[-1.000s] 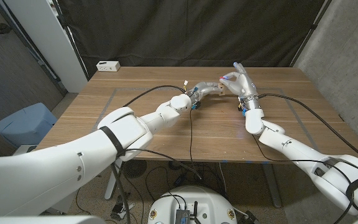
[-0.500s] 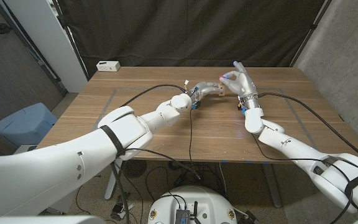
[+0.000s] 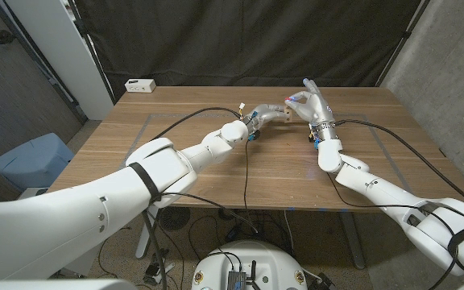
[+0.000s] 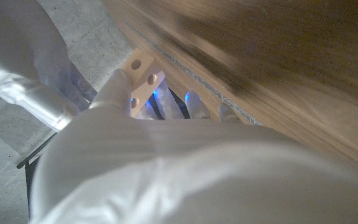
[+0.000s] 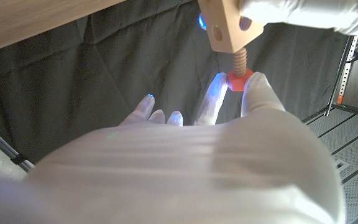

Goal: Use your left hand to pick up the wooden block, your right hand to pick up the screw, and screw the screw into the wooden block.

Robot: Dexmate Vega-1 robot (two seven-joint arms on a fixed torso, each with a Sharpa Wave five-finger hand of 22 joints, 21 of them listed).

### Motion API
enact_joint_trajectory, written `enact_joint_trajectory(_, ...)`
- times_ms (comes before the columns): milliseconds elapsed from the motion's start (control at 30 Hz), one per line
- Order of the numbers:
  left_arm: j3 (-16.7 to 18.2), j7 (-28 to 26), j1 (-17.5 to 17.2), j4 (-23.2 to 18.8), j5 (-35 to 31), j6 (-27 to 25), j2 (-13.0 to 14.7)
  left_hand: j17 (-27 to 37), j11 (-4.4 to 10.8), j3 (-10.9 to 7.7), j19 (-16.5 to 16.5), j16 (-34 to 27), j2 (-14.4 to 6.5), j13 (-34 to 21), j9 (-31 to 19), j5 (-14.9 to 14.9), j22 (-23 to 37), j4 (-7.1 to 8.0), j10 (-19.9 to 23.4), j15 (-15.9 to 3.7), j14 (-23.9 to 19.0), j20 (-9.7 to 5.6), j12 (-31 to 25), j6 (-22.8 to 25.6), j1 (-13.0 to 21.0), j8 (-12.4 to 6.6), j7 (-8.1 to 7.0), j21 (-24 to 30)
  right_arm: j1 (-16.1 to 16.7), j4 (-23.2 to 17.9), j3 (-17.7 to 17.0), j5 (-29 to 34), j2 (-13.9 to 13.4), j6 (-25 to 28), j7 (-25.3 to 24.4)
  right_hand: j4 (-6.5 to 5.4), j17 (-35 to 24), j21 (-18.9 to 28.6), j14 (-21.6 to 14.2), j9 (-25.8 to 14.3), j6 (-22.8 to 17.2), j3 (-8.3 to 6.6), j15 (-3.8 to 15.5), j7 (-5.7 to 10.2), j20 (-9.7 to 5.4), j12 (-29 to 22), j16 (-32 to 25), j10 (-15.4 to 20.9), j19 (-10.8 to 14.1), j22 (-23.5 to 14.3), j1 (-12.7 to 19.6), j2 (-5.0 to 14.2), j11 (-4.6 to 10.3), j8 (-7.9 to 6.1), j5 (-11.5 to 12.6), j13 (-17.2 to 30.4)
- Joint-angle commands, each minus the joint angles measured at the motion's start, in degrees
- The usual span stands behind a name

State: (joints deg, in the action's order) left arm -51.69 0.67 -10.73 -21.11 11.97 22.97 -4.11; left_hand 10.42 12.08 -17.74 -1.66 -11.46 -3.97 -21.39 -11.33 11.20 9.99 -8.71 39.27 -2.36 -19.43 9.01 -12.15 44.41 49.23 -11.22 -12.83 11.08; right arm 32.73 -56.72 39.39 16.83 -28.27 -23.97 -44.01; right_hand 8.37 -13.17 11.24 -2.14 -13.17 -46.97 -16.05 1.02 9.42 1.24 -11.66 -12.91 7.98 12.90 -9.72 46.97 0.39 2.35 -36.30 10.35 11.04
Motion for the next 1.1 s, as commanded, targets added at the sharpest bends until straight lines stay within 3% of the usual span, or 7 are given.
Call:
enact_joint_trajectory(33, 0.11, -0.01, -0.31, -0.13, -0.55, 0.88, 0.17, 0.01, 0.16, -0.48, 0.12, -0.03, -0.11, -0.14, -0.15, 0.35, 0.21, -0.01, -0.33, -2.95, 0.0, 0.49, -0.33, 0.49, 0.26, -0.3, 0.07, 0.16, 0.81, -1.42, -0.53, -0.1, -0.85, 0.87, 0.44, 0.09, -0.12, 0.1, -0.23, -0.15, -0.06, 0.1, 0.08, 0.11, -0.03, 0.05, -0.12, 0.39, 0.33, -0.31, -0.28, 0.03, -0.05, -0.3, 0.39, 0.27)
enact_joint_trajectory(500, 0.28, 0.15, -0.27, -0.03, -0.43, 0.18, 0.04, 0.01, 0.17, -0.46, 0.11, -0.05, -0.12, -0.15, -0.15, 0.35, 0.21, 0.02, -0.29, -2.87, -0.03, 0.48, -0.35, 0.41, 0.24, -0.27, 0.07, 0.17, 1.81, -3.22, -1.04, 0.05, -1.63, 2.02, 0.97, 0.08, -0.12, 0.09, -0.25, -0.14, 0.08, 0.13, 0.04, 0.11, -0.04, 0.02, -0.13, 0.47, 0.33, -0.31, -0.34, 0.03, 0.18, -0.25, 0.39, 0.28)
enact_joint_trajectory(1100, 0.11, 0.14, -0.11, 0.06, -0.06, -0.7, -0.18, 0.0, 0.16, -0.48, 0.04, -0.04, -0.15, -0.16, -0.15, 0.36, 0.21, 0.01, -0.31, -2.91, -0.01, 0.49, -0.35, 0.43, 0.28, -0.29, 0.08, 0.2, 0.87, -1.7, -0.45, 0.46, -0.86, 1.54, 1.11, 0.07, -0.13, 0.08, -0.21, -0.13, 0.06, 0.12, 0.1, 0.17, -0.09, 0.08, -0.11, 0.35, 0.32, -0.31, -0.37, 0.11, 0.17, -0.26, 0.38, 0.27)
